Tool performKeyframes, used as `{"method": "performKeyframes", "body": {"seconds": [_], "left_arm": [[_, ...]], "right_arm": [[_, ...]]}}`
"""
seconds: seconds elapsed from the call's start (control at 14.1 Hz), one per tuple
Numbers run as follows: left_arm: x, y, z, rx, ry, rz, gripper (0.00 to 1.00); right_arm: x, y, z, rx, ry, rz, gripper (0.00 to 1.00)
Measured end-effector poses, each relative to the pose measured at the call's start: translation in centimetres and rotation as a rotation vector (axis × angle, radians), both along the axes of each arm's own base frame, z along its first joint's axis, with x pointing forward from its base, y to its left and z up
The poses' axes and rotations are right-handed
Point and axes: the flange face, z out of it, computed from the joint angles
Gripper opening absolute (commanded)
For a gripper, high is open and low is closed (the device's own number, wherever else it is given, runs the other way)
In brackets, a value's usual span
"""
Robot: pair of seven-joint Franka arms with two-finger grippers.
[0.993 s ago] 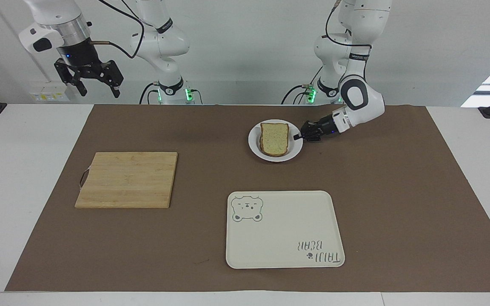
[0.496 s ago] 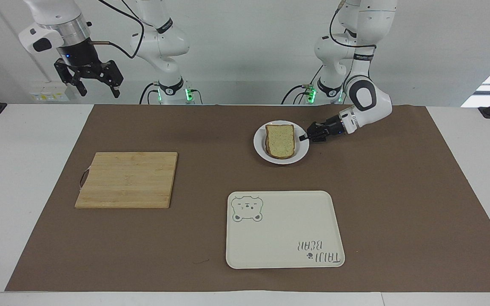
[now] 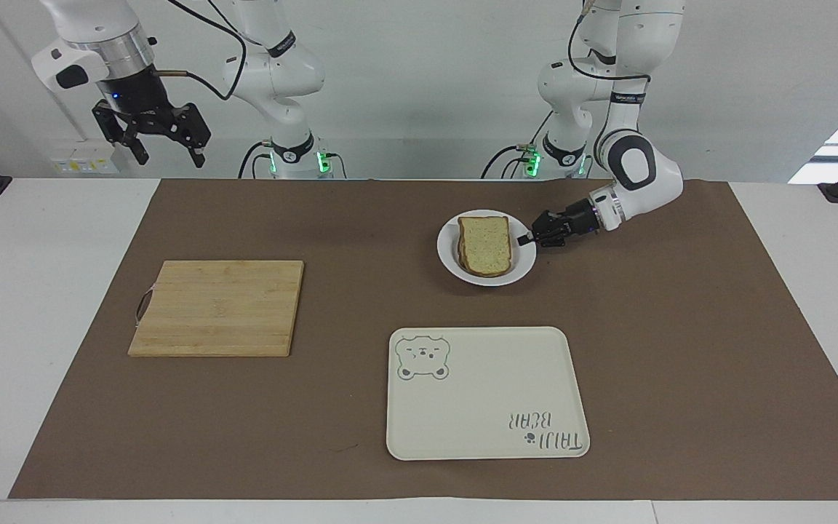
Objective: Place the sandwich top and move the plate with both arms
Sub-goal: 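Slide the plate with the left gripper onto the bear tray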
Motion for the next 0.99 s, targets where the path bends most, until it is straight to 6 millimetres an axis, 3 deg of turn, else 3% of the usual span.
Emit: {"method": "performKeyframes", "body": {"seconds": [0.57,0.99], "left_arm": [[6.9,0.2,2.7,-0.032,-0.006,0.063,0.0],[11.0,0.9,3.9,-0.019,0.003,0.074,0.0]], "right_arm": [[-0.2,-0.2,0.0,0.008,0.011,-0.004,1.0],[-0.1,0.1,0.0,0.007,0.011,0.001,1.0]]}}
